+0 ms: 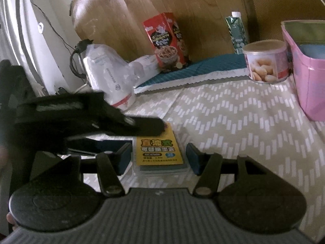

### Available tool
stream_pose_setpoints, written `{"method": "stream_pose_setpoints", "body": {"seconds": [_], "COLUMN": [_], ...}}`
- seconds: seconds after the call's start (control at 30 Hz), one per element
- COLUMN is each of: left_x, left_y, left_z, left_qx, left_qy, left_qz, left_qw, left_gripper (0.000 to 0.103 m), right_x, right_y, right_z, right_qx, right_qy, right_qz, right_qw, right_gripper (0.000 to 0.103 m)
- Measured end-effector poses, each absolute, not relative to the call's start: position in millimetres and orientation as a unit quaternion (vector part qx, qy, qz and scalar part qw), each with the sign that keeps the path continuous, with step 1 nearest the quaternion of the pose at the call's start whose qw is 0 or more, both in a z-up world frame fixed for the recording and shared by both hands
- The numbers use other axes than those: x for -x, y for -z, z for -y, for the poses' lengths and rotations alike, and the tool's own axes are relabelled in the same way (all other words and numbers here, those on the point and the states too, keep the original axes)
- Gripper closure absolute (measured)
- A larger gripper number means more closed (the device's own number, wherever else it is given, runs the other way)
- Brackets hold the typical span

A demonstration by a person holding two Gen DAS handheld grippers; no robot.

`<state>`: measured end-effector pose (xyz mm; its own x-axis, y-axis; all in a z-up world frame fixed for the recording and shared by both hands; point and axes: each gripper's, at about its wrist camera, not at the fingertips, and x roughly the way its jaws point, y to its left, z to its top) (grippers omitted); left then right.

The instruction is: Organize soft objects

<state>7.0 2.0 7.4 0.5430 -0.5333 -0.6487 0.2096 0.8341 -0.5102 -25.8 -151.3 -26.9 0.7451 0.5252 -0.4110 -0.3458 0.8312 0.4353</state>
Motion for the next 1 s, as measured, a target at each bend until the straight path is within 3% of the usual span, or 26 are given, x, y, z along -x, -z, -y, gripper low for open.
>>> {"method": "stream_pose_setpoints", "body": {"seconds": [0.13, 0.3, 0.37, 0.73, 0.8, 0.87, 1.0], "left_x": [-6, -13, -18, -39, -39, -41, -51], "left_y": [-14, -33, -45, -93, -101, -104, -84], "left_z": [11, 41, 62, 161, 158, 144, 111], "left_qx": [0.190, 0.171, 0.154, 0.083, 0.079, 0.072, 0.090], "left_qy": [0.237, 0.272, 0.289, 0.370, 0.364, 0.337, 0.282], "left_qz": [-0.413, -0.394, -0.387, -0.358, -0.345, -0.332, -0.363], "left_qw": [0.859, 0.861, 0.862, 0.853, 0.862, 0.878, 0.884], "left_gripper": [0.071, 0.072, 0.072, 0.073, 0.072, 0.064, 0.058], "right_x": [37, 46, 50, 58, 59, 60, 51], "right_y": [19, 8, 3, -24, -26, -23, 1], "right_z": [153, 169, 177, 259, 271, 280, 266], "right_qx": [-0.136, -0.125, -0.113, -0.130, -0.134, -0.147, -0.091], "right_qy": [-0.216, -0.182, -0.157, -0.062, -0.066, -0.107, -0.155], "right_qz": [-0.230, -0.181, -0.160, -0.073, -0.074, -0.089, -0.172], "right_qw": [0.939, 0.958, 0.968, 0.987, 0.986, 0.979, 0.969], "right_gripper": [0.045, 0.045, 0.052, 0.052, 0.053, 0.051, 0.044]}}
